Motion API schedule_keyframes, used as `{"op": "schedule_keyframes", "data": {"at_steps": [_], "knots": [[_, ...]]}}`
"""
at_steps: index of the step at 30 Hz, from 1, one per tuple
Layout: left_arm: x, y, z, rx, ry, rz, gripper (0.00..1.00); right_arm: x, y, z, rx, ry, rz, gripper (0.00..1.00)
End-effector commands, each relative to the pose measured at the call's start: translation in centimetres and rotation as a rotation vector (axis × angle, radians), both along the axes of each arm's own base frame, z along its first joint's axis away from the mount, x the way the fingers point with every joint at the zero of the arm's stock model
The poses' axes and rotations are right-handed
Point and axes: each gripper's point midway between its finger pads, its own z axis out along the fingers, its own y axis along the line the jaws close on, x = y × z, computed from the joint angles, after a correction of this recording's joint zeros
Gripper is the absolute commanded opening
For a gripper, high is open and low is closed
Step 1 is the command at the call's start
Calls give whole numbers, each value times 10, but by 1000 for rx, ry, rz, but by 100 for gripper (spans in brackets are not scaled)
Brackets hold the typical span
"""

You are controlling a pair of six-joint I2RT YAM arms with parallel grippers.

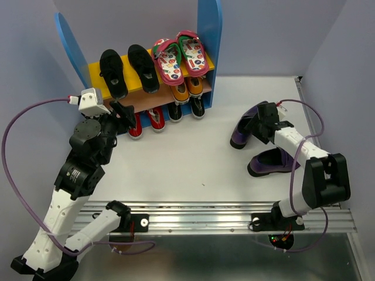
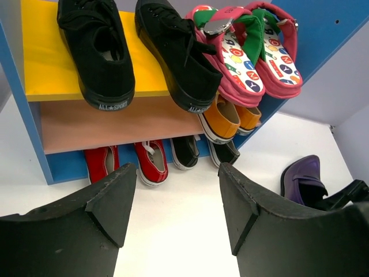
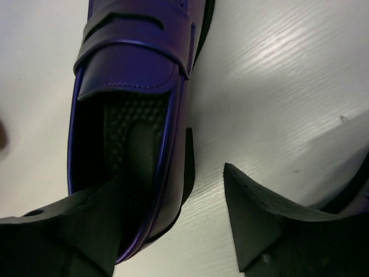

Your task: Place and organize the shoes onto the shoe shelf

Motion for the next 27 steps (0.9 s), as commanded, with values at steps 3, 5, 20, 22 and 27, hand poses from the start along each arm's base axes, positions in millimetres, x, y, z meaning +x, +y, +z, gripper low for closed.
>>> {"op": "schedule_keyframes", "data": {"at_steps": [3,5,20,22,27], "knots": [[-1,8,6,29,-7,35,72,29,25,-5,97,-40,63,53],[-3,11,8,8,-29,46,74,28,30,-9,122,-32,87,37],[3,-8,-13,-69,41,-3,70,-35,114,45,27,-99,390,1],[3,-19,-21,-82,67,-34,70,-51,136,42,47,-88,440,1],[-2,-48,-62,-99,180,-69,69,-79,174,32,54,-57,539,1]]}}
